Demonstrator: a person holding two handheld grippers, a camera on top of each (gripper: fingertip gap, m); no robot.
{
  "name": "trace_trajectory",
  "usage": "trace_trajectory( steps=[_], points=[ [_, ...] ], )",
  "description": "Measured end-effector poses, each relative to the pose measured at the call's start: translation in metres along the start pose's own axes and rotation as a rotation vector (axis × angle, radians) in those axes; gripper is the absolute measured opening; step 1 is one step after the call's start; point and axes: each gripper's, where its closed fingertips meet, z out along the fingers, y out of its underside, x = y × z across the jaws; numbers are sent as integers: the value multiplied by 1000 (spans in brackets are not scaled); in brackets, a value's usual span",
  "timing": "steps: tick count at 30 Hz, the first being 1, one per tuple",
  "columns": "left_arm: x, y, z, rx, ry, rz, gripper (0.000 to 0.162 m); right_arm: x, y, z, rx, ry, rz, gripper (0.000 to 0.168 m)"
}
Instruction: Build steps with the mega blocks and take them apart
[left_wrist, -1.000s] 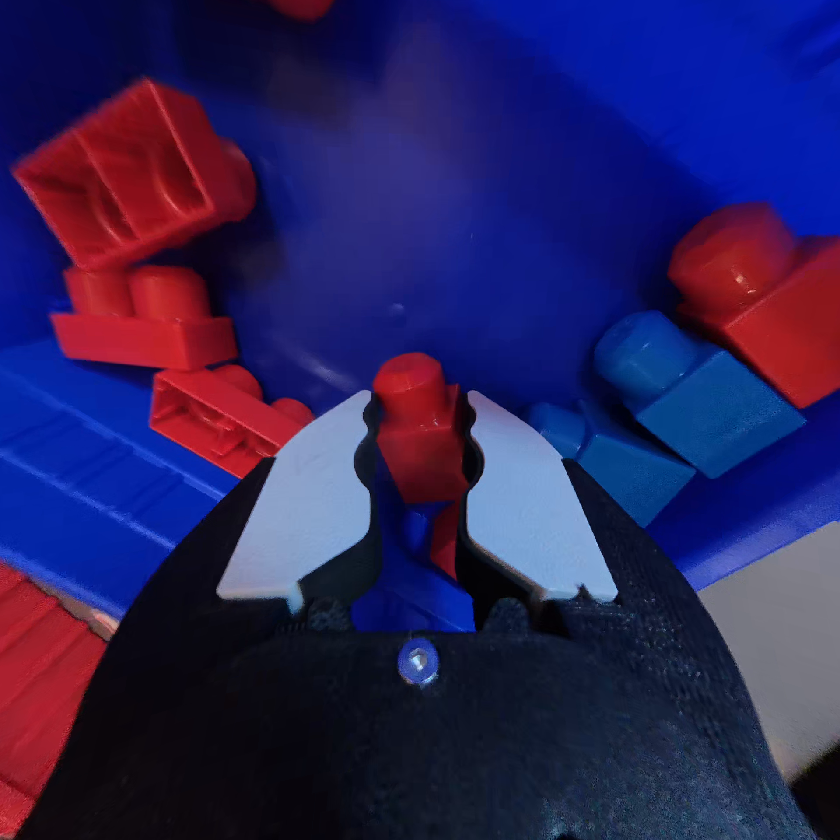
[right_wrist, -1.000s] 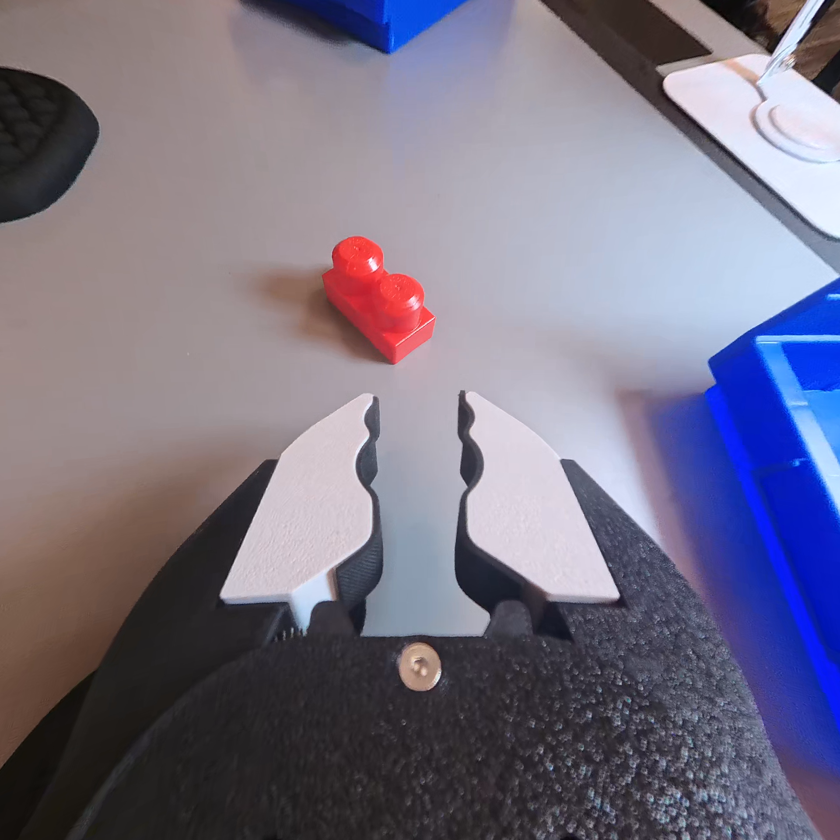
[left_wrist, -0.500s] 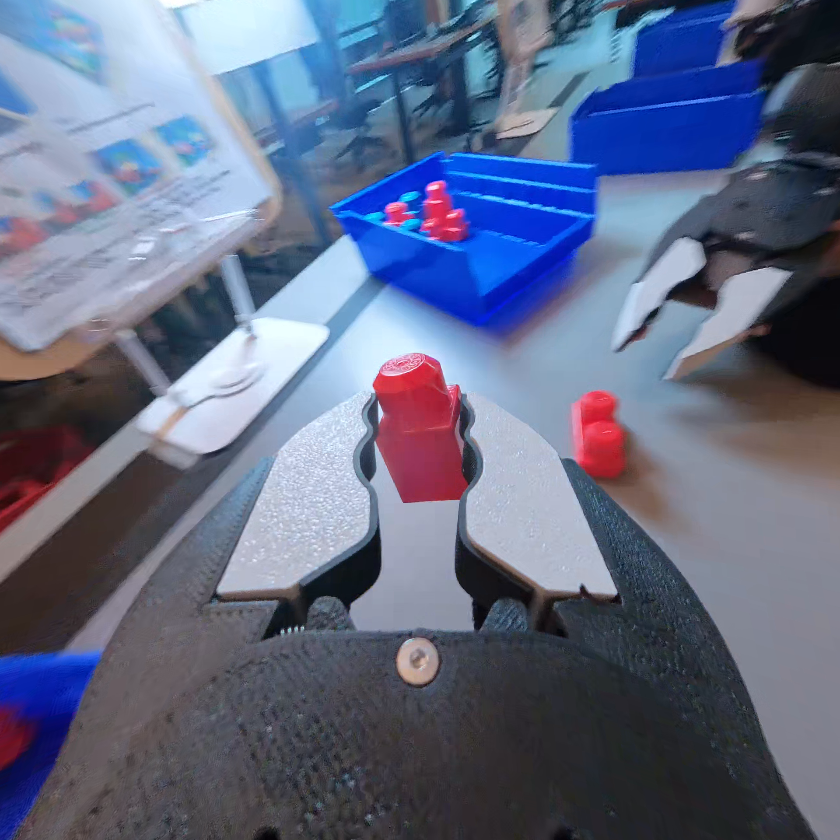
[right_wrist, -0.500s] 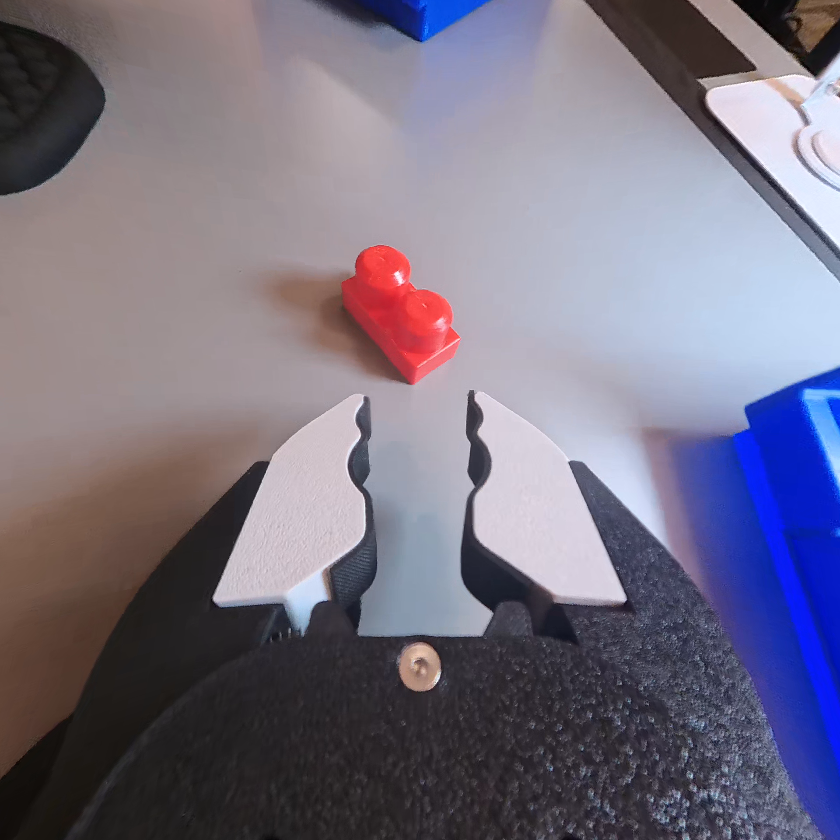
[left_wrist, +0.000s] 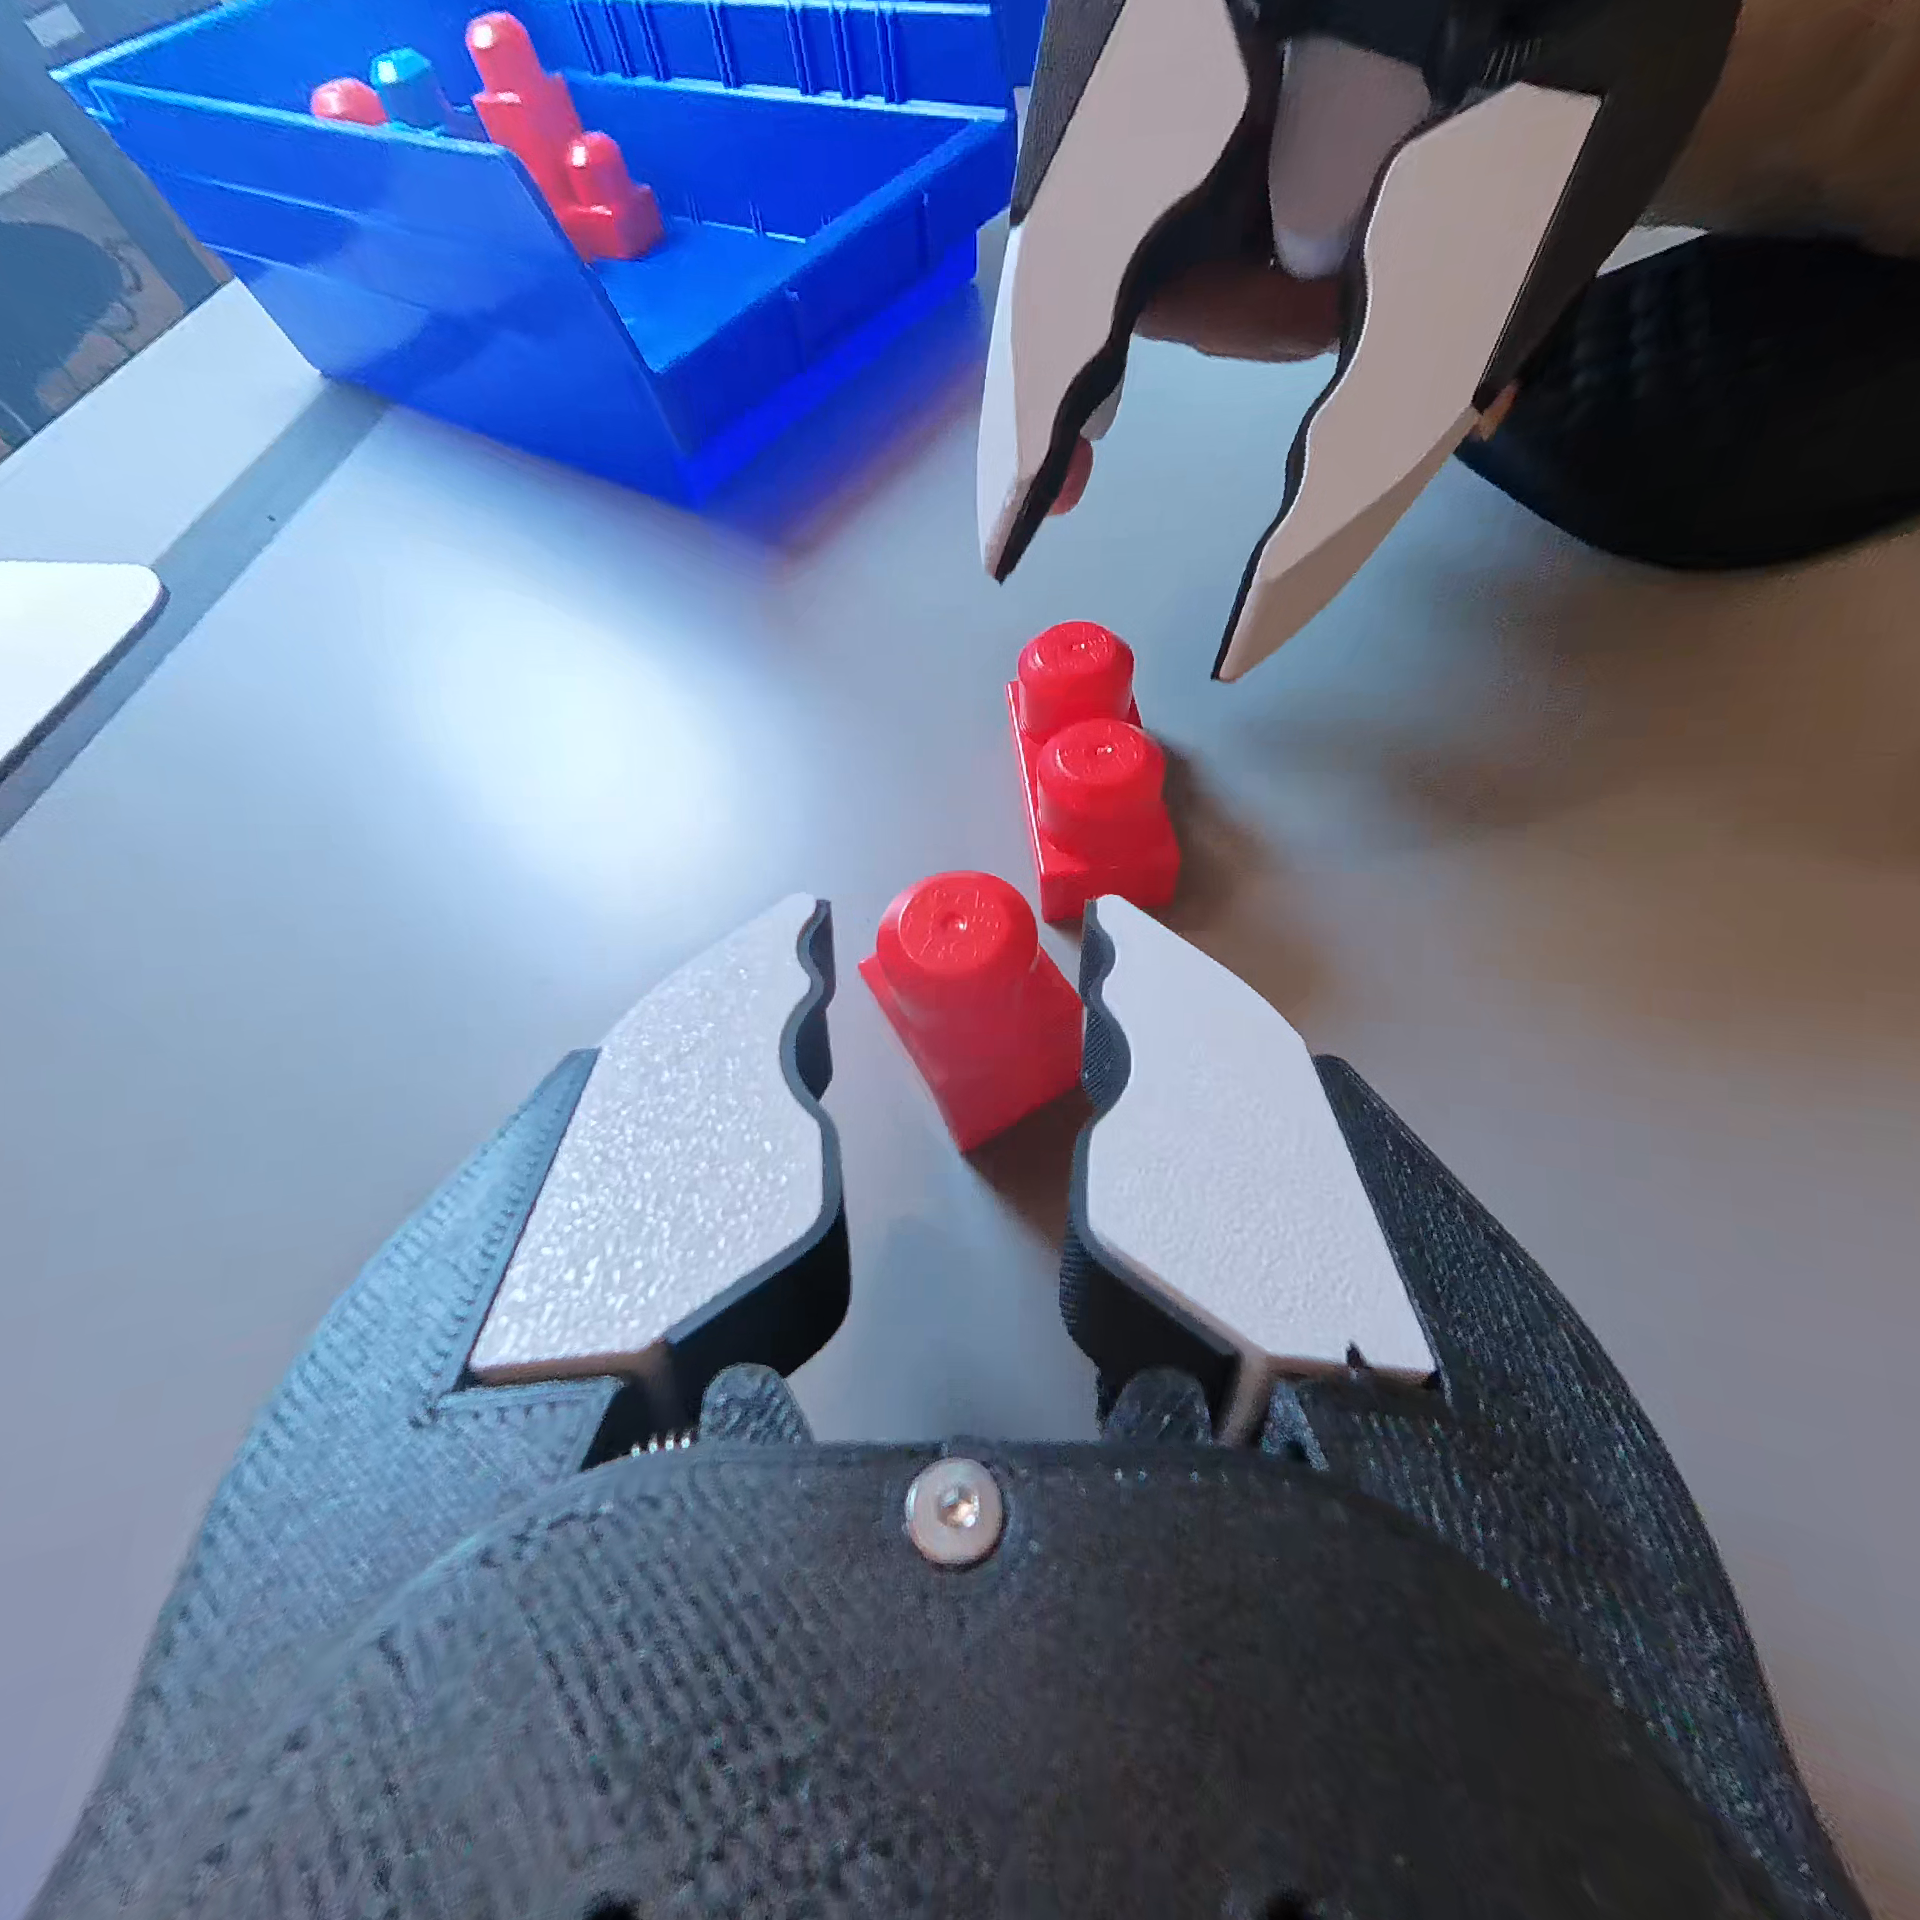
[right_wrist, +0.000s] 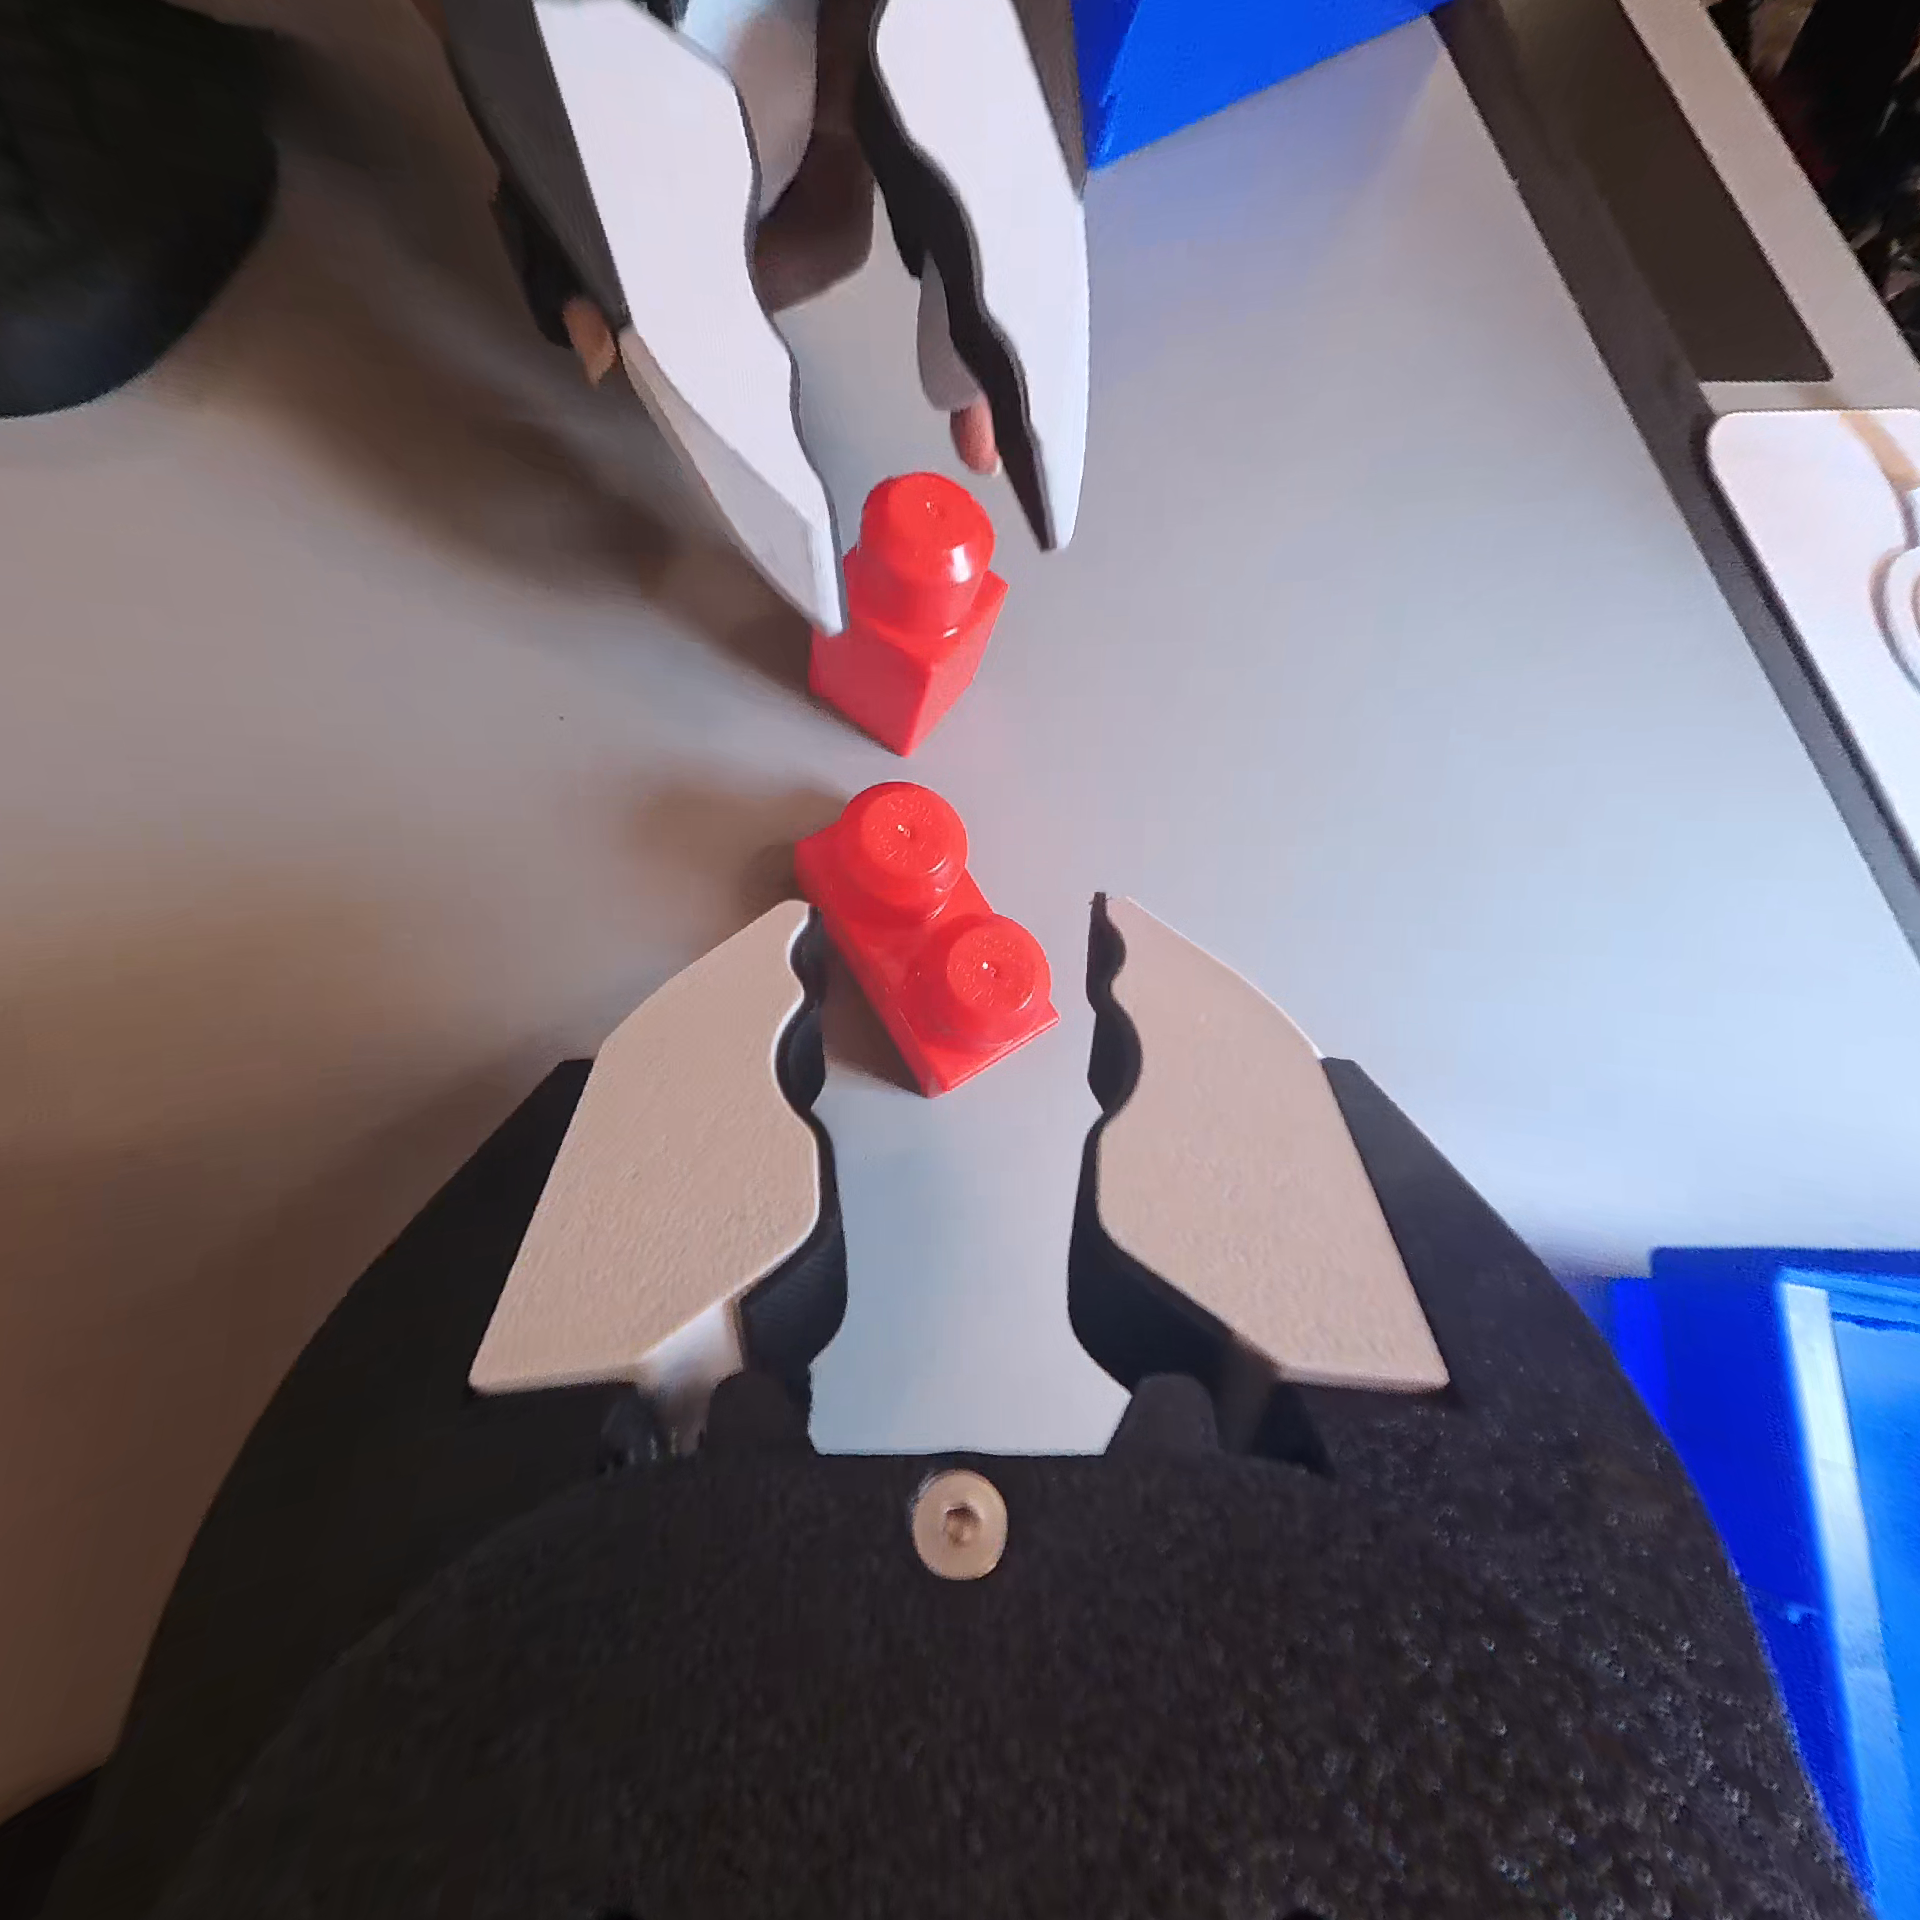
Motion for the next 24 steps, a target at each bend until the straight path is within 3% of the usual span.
trace_trajectory(
  steps=[14, 21, 24],
  points=[
    [21, -29, -10, 73, 14, 40, 42, 1, 34, 23, -65, -56, 37, 54],
    [28, -15, 15, -180, -53, 59, 33, -3, 40, 22, -81, -73, 20, 45],
    [34, -8, 25, -305, -57, 100, 40, -12, 39, 22, -82, -94, -4, 45]
  ],
)
